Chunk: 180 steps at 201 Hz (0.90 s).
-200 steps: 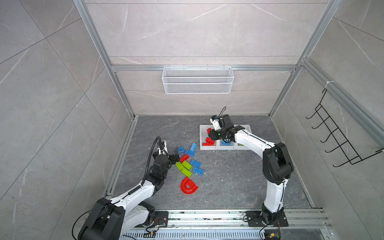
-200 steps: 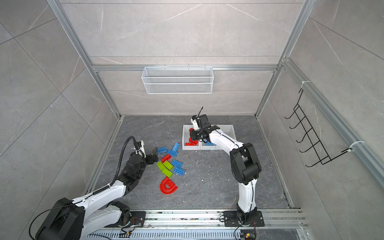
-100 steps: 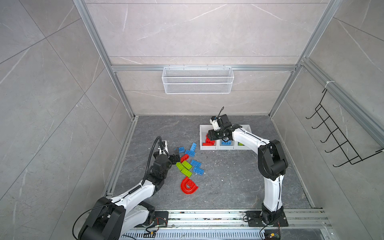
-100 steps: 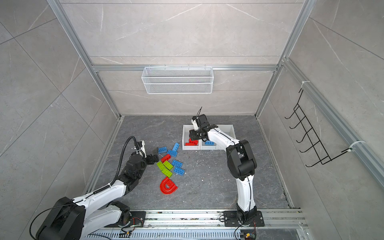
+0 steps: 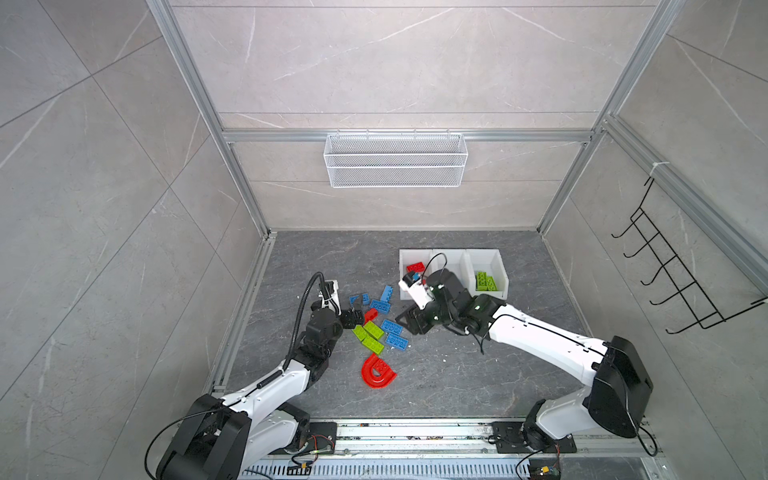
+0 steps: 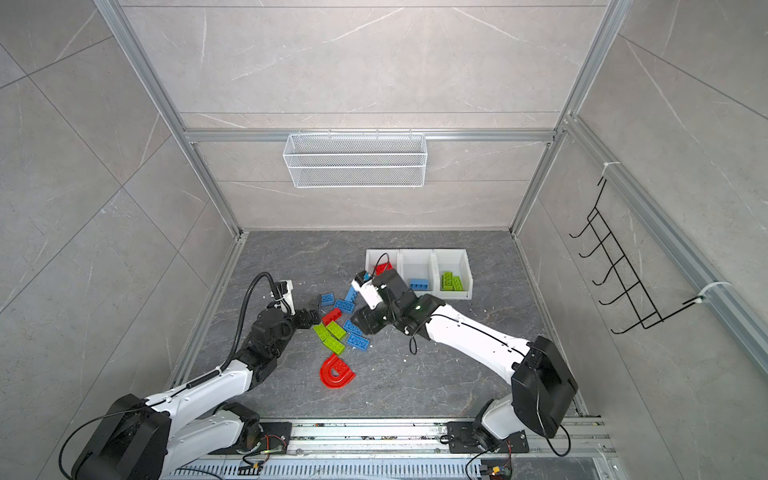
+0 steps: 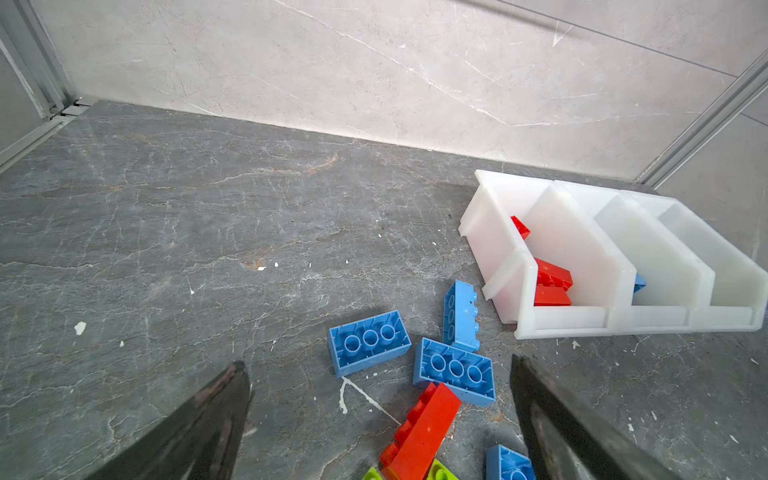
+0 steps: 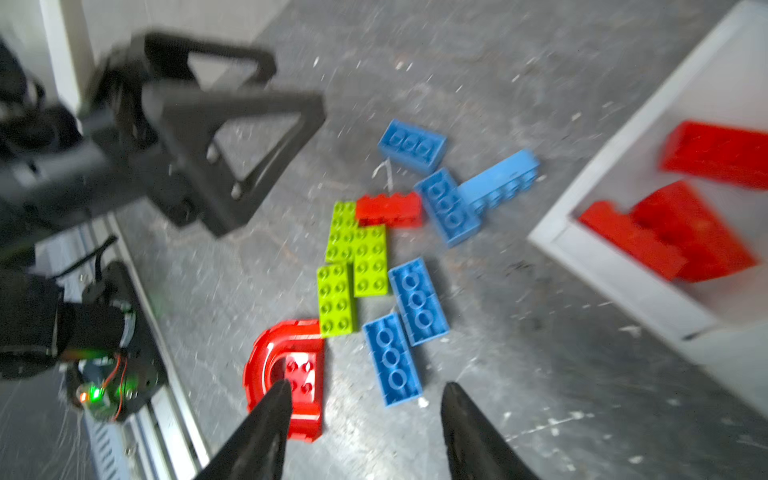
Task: Sort the legos into containers by color
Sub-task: 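Move the right gripper back over the pile toward the red arch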
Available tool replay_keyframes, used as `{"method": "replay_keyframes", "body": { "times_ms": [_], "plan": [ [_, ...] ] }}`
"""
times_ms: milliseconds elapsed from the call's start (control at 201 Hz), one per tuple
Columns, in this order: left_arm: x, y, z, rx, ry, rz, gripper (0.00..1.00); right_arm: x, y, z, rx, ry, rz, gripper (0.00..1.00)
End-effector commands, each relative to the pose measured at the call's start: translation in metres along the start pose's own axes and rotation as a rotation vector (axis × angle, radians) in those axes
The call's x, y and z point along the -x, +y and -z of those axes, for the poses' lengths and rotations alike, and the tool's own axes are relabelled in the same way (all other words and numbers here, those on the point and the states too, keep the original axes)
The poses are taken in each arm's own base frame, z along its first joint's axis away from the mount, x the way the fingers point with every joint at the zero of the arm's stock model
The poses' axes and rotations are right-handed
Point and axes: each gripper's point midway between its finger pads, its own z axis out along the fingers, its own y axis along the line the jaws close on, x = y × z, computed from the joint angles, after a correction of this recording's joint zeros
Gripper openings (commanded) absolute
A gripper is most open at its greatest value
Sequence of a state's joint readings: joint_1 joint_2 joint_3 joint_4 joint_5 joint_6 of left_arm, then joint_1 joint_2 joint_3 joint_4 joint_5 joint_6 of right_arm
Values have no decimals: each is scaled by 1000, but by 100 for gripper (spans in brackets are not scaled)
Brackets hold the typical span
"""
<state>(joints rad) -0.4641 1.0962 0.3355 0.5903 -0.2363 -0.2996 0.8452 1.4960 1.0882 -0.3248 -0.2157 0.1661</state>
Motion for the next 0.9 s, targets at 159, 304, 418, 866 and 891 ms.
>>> {"method": "replay_keyframes", "body": {
  "times_ms": [159,304,418,866,891],
  "plan": [
    [21,14,10,65,-107,53,100,-50,37,-39,-44,158,63,61],
    [21,38,16,116,-133,136,100,-62,49,-66,-47,212,101,63],
    [21,46,17,122,-133,174,100,-65,52,-77,-50,224,109,63],
    [21,47,16,121,-128,191,100,-90,58,-105,-93,296,156,61],
    [21,47,16,123,-128,190,100,-91,58,-105,-95,297,158,60]
  ]
}}
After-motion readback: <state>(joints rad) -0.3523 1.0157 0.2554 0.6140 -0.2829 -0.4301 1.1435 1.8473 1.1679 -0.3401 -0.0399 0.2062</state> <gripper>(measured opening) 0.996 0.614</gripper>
